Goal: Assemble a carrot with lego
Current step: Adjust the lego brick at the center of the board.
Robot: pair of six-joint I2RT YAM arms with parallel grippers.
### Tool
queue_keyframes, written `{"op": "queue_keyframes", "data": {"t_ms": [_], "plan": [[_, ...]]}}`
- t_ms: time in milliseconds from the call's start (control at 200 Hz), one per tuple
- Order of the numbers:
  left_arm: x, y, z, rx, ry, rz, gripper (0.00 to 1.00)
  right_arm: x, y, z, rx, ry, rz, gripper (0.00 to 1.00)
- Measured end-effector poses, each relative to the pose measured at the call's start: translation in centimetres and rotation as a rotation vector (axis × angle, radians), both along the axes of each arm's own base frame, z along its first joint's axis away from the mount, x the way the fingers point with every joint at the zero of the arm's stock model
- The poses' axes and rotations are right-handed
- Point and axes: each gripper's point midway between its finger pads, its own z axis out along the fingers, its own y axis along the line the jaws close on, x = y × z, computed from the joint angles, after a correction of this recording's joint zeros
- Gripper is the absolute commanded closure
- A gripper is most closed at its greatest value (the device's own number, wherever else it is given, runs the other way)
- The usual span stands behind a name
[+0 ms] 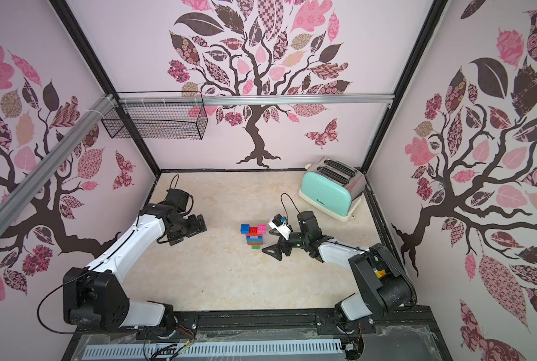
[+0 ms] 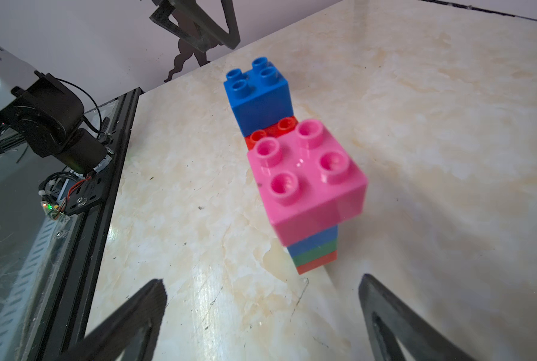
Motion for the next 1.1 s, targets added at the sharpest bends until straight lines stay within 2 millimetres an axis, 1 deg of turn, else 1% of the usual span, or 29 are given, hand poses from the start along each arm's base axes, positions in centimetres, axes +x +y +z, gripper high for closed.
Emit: {"op": "queue_keyframes", "data": {"t_ms": [85, 205, 535, 645, 870, 1101], "plan": [[-0.1, 0.1, -0.1, 0.005, 0.004, 0.002, 0.04, 0.1, 0.6, -0.8, -0.002, 0.001, 0.014, 0.06], [-0.2, 0.3, -0.3, 0.013, 0.009, 0.006, 0.04, 1.1, 1.3, -1.5, 0.002, -0.009, 0.014, 0.11], [-0.2, 0.5, -0.3, 0.024, 0.007, 0.014, 0.04, 3.2, 2.8, -1.6, 0.043, -0.061, 0.018, 0.21], [-0.2, 0.6, -0.3, 0.028, 0.006, 0.017, 0.04, 3.3, 3.3, -1.9, 0.048, -0.06, 0.035, 0.25], [-0.2, 0.7, -0.3, 0.032, 0.005, 0.026, 0.04, 2.9, 4.4, -2.0, 0.057, -0.065, 0.076, 0.29], [-0.2, 0.7, -0.3, 0.034, 0.005, 0.03, 0.04, 3.1, 4.8, -2.1, 0.056, -0.067, 0.088, 0.39]]}}
